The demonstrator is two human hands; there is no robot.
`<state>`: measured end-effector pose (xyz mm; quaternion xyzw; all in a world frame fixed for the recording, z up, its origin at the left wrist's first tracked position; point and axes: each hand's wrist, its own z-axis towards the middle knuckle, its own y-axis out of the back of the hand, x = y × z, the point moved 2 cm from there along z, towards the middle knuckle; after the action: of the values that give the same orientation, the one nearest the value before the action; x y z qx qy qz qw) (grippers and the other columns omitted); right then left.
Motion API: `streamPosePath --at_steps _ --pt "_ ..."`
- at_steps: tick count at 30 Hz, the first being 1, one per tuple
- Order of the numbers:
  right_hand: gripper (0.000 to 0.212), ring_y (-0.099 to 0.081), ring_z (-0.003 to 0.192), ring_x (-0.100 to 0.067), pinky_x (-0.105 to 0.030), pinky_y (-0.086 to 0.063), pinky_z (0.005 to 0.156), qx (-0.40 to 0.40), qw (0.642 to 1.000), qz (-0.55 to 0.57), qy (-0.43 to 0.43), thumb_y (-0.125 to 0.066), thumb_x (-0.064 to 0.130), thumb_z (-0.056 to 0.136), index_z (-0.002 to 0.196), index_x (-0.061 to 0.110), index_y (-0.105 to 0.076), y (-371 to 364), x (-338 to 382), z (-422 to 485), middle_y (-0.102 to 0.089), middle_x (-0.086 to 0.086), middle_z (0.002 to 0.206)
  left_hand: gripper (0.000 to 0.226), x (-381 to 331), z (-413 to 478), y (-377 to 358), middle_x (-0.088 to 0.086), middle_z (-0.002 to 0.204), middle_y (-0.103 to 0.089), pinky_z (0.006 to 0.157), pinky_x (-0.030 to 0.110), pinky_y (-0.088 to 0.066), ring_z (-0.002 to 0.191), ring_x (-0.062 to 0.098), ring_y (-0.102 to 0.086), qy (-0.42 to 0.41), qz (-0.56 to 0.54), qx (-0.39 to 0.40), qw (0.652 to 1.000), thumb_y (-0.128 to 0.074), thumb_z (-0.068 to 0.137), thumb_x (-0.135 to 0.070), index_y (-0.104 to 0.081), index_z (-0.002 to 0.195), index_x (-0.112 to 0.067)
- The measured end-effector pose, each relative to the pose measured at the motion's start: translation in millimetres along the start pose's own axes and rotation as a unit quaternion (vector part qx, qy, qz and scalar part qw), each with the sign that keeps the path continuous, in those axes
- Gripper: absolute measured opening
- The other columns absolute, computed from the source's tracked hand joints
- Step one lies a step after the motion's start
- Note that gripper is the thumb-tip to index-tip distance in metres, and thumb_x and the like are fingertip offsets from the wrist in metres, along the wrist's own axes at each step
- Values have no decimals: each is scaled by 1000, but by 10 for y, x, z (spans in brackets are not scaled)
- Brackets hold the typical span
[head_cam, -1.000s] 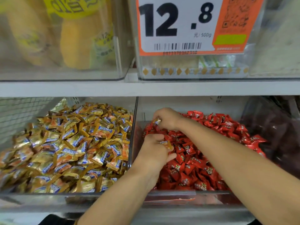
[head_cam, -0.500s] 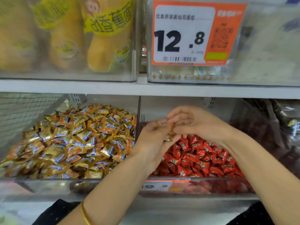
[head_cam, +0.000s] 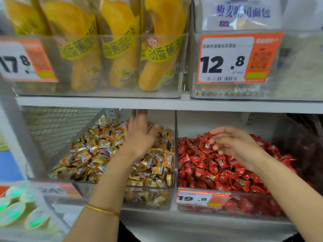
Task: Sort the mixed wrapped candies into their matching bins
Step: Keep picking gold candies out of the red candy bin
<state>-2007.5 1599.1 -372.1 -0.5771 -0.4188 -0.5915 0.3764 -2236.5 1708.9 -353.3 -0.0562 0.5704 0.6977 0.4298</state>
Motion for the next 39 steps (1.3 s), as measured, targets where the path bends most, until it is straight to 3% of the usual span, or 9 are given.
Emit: streamPosePath --at_steps 4,14,17,19,22,25,28,32,39 --pt "23 -61 59 -14 -22 -50 53 -15 1000 -14 -16 -48 -12 89 103 2 -61 63 -63 42 -67 -12 79 56 114 -74 -316 -6 157 14 113 54 14 142 20 24 -30 271 164 948 -11 96 -56 2 147 -40" --pt "23 -58 60 -17 -25 -46 53 -105 982 -154 1 -46 -9 89 102 2 -60 321 -163 116 -66 -13 83 67 381 141 -308 -6 157 15 109 62 13 141 31 23 108 312 168 929 1 84 -71 3 146 -45" --pt "22 -64 78 -21 -29 -50 72 -66 925 -370 56 -53 -1 88 96 17 -63 378 -134 146 -68 -5 91 60 104 130 -308 -5 159 1 112 57 11 144 26 15 43 240 88 966 -4 90 -63 -9 147 -43" --pt "28 -60 103 -13 -27 -46 93 99 883 -456 41 -66 14 85 105 33 -61 334 -116 120 -63 4 112 58 -139 103 -309 -4 158 -8 115 49 5 146 22 7 -35 179 40 982 -9 94 -59 -19 146 -38" --pt "74 -18 141 -12 -36 -19 117 322 777 -540 -37 -75 41 75 137 50 -36 94 -228 53 -19 13 153 63 -409 44 -352 -5 156 -17 116 35 -3 145 15 -2 -124 60 89 986 -17 85 -55 -31 143 -35" --pt "89 6 145 -27 -48 -10 118 351 692 -631 -16 -72 45 75 144 52 -15 -210 -391 181 12 12 157 44 -472 32 -382 -12 154 -21 114 26 -4 144 8 -6 -156 13 133 979 -39 95 -47 -41 138 -36" --pt "84 -4 143 -39 -53 -22 114 333 645 -687 10 -66 49 80 146 45 -15 -327 -442 445 10 4 158 40 -473 74 -390 -15 152 -25 114 26 -5 142 6 -8 -161 8 140 977 -52 93 -33 -47 133 -36" --pt "52 -39 126 -33 -42 -42 100 197 680 -697 114 -65 35 85 134 31 -47 -239 -422 695 -33 -7 144 36 -488 109 -389 -12 149 -32 108 16 -6 141 8 -13 -172 23 138 975 -53 93 -28 -53 129 -32" --pt "43 -57 110 -20 -31 -46 93 35 875 -476 76 -73 18 80 121 19 -61 228 -178 629 -54 1 131 33 -623 88 -337 -7 144 -41 104 12 -11 137 12 -25 -223 48 96 969 -55 92 -16 -59 124 -25"
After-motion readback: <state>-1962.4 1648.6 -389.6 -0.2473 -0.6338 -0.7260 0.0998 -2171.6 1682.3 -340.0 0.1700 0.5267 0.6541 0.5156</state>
